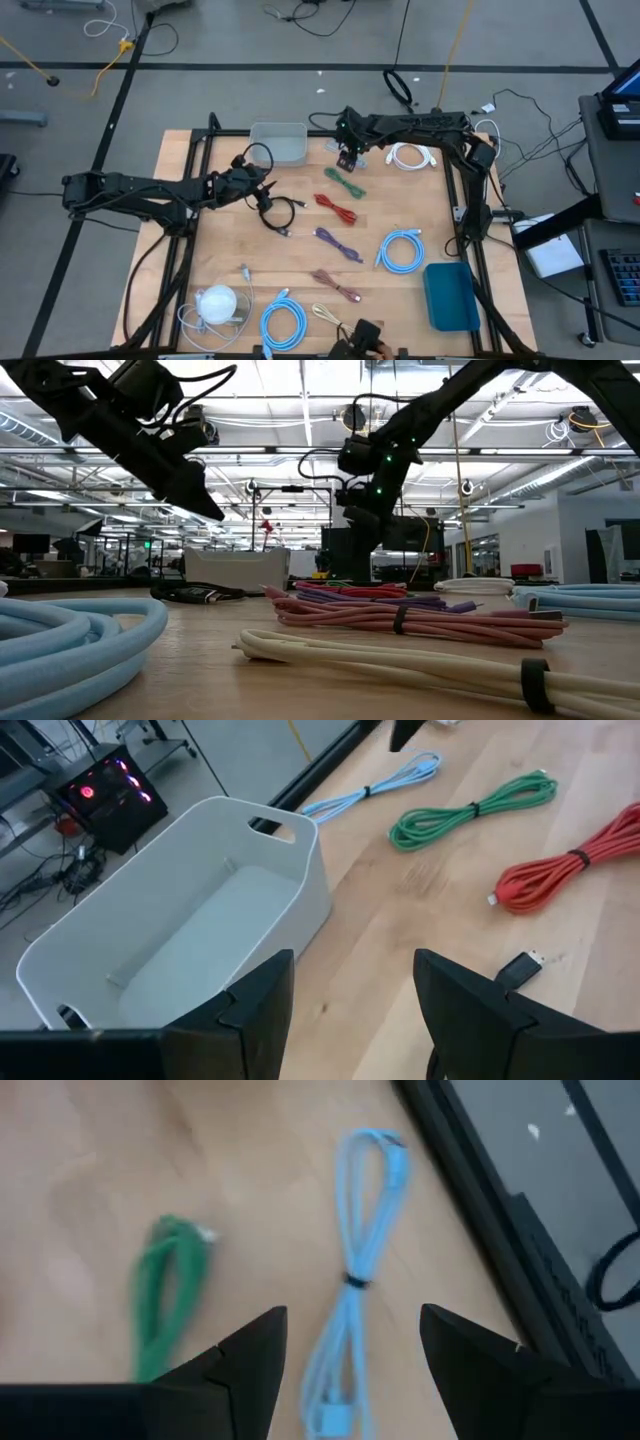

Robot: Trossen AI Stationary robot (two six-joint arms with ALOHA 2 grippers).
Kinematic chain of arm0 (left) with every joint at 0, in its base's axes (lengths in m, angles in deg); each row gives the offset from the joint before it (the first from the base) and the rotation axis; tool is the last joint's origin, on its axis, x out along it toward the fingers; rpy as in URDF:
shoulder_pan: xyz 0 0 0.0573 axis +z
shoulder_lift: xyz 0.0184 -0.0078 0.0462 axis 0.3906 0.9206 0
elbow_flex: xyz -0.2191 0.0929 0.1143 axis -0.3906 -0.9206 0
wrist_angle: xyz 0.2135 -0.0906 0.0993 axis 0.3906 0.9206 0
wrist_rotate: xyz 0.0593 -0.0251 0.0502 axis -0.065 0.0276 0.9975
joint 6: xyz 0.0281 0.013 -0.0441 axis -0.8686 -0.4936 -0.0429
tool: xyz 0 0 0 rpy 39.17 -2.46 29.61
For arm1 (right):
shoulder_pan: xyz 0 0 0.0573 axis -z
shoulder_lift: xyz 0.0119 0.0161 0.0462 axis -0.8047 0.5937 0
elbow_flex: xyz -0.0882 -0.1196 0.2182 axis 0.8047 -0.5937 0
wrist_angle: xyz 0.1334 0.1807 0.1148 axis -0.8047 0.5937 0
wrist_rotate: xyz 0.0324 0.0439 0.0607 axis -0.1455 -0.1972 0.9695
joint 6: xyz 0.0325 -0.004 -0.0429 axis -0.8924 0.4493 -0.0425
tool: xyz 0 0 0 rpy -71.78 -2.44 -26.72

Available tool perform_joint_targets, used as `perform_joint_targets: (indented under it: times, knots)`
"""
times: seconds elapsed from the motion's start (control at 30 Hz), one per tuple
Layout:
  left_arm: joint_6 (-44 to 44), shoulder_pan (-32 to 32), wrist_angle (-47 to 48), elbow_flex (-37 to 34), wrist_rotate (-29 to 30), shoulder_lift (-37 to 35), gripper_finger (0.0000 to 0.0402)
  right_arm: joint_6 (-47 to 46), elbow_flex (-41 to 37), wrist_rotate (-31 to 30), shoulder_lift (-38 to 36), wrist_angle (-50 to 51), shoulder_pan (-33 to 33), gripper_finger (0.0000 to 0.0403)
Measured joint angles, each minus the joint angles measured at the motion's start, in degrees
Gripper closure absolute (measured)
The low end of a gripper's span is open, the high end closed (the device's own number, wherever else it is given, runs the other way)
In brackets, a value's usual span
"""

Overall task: Pick & Place USB Port
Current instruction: Put the blue USB cable into the blue bin

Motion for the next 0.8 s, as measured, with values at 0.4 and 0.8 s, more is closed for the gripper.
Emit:
perform_joint_targets:
  times: [0.4,0.8]
  knots:
    - [-0.42,0.00,-0.80,-0.02,-0.41,0.00,0.0192,-1.14,-0.07,3.12,2.62,-0.87,1.75,0.0181]
    - [-0.39,0.00,-0.40,-0.07,-0.50,0.00,0.0192,0.02,-0.02,1.51,8.84,-2.71,1.59,0.0181]
